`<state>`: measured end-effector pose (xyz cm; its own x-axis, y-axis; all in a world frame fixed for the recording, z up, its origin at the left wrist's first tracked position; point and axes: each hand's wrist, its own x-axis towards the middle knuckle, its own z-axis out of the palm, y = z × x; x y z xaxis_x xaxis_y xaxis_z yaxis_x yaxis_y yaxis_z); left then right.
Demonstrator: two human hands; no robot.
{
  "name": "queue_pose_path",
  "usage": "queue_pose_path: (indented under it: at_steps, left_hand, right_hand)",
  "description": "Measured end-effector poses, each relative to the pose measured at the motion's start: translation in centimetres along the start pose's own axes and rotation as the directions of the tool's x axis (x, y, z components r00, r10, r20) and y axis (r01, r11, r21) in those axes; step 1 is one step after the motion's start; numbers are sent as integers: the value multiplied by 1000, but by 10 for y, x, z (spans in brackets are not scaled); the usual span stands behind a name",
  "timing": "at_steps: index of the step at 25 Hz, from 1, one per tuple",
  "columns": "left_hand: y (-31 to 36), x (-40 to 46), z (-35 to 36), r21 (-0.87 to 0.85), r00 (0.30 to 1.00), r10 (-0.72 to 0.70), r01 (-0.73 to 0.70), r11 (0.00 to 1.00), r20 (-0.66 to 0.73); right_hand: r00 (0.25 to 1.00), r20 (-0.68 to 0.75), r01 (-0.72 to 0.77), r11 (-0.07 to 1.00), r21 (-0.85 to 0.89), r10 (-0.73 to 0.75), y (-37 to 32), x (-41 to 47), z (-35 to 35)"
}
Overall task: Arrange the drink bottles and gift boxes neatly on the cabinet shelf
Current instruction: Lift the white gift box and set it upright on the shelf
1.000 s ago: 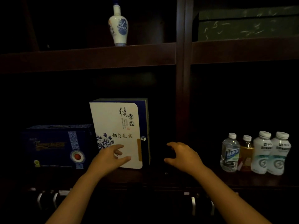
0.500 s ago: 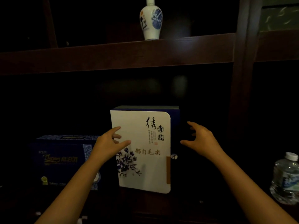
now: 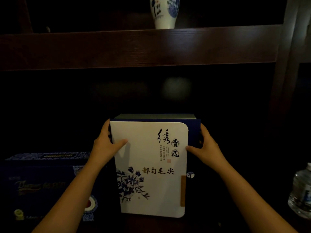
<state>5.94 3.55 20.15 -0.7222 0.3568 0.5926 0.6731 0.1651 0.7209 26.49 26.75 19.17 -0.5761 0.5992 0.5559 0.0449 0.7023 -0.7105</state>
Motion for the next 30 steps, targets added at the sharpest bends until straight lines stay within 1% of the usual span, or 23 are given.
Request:
queue_pose_path:
  at_steps: [2,4,6,9,12,23,25,28,29,30]
  left_hand:
    - [-6,2,4,-33,999,27,-26,999,26]
    - [-8,2,5,-52,999,38,-38,998,11]
    - [-4,1,6,-50,999,36,-37,998,-5]
    - [1,-2,6,-36,999,37,-37,999,-23]
    - [8,-5,3,-22,999,33,-34,999,-39]
    - [5,-19,-21,32,991,78,-75,997,-106]
    - [4,-19,-22,13,991,97,-96,995,-88]
    - [-6,-19,-34,-43,996,90,-89,995,4]
    - [-13,-17,-44,-60,998,68,-68,996,9]
    - [-23,-14,-59,-63,999,46,-47,997,-16]
  right_hand:
    - [999,-22,-29,1000,-6,29,-2,-1,7]
    - [997,-61,-39,998,-45,36,-5,-1,10]
    - [995,-91,-45,998,-41,41,-8,-1,11]
    - [994,-88,-62,998,2,62,-8,-1,11]
    - [990,-93,-106,994,4,106,-8,1,13]
    - [992,-89,-91,996,7,91,-21,-2,29]
    - [991,-92,-99,995,14,100,-20,-4,29]
    - [986,-87,-140,990,35,143,-16,-6,29]
    - [982,-95,-157,986,62,162,-15,-8,29]
    - [977,-109,-174,981,88,183,-14,-10,29]
